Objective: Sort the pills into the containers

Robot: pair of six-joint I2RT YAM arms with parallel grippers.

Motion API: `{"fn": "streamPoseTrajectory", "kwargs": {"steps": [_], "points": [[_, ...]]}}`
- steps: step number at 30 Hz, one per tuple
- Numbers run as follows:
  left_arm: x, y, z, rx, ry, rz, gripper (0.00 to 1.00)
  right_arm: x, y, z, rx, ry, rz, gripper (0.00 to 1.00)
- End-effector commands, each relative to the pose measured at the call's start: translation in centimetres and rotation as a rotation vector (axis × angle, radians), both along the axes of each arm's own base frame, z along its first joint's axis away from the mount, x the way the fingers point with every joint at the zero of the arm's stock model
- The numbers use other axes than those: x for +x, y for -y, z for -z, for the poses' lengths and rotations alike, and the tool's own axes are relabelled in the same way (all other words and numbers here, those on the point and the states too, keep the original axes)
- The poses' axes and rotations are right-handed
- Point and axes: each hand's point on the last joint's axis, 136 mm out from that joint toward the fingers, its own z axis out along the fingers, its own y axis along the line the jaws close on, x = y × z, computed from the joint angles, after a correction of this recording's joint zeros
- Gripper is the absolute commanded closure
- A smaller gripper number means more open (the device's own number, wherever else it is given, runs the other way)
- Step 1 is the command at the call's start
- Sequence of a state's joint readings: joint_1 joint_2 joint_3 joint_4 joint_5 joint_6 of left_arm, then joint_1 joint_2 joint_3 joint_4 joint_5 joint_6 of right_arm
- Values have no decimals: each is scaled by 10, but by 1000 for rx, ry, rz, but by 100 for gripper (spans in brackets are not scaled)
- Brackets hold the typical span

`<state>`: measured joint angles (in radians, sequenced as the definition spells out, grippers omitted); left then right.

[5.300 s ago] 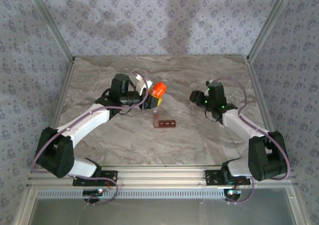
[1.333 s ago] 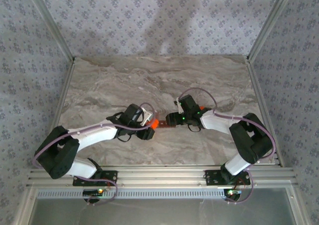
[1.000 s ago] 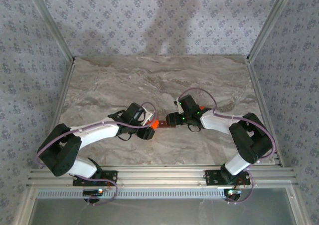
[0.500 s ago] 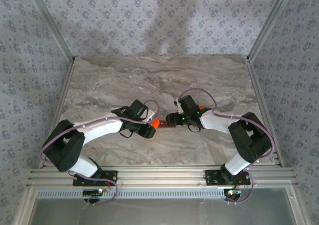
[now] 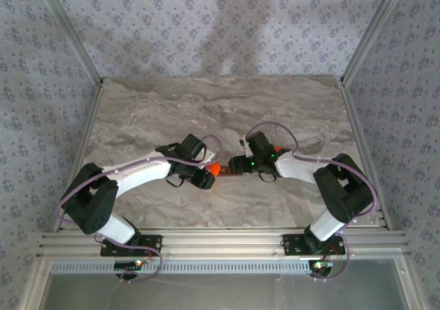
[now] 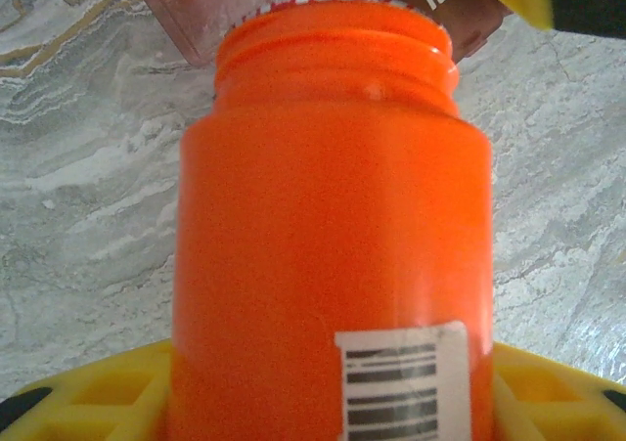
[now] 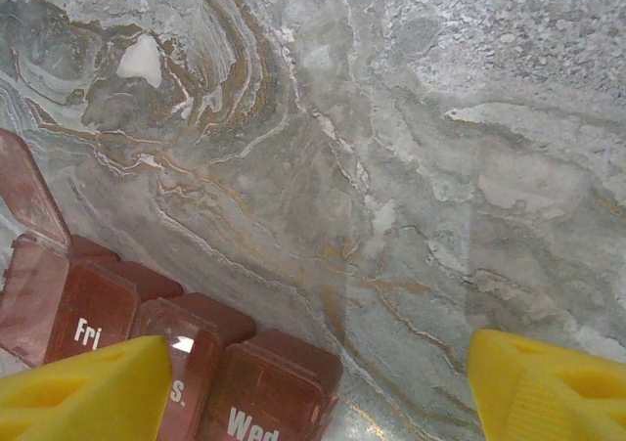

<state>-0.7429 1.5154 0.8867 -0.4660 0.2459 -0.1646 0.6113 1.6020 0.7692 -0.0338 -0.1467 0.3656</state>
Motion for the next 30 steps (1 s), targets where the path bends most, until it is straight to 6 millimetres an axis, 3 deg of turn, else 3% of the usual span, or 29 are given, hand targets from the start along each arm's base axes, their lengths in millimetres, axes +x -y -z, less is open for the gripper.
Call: {"fn": "streamPoseTrajectory", "kwargs": {"steps": [1, 30], "points": [[-4, 1, -3, 23, -19, 33, 100, -3, -1, 6, -6, -11, -2, 19], [-1, -1, 4, 102, -64, 64, 100, -5, 0, 9, -4, -19, 1, 19]]}}
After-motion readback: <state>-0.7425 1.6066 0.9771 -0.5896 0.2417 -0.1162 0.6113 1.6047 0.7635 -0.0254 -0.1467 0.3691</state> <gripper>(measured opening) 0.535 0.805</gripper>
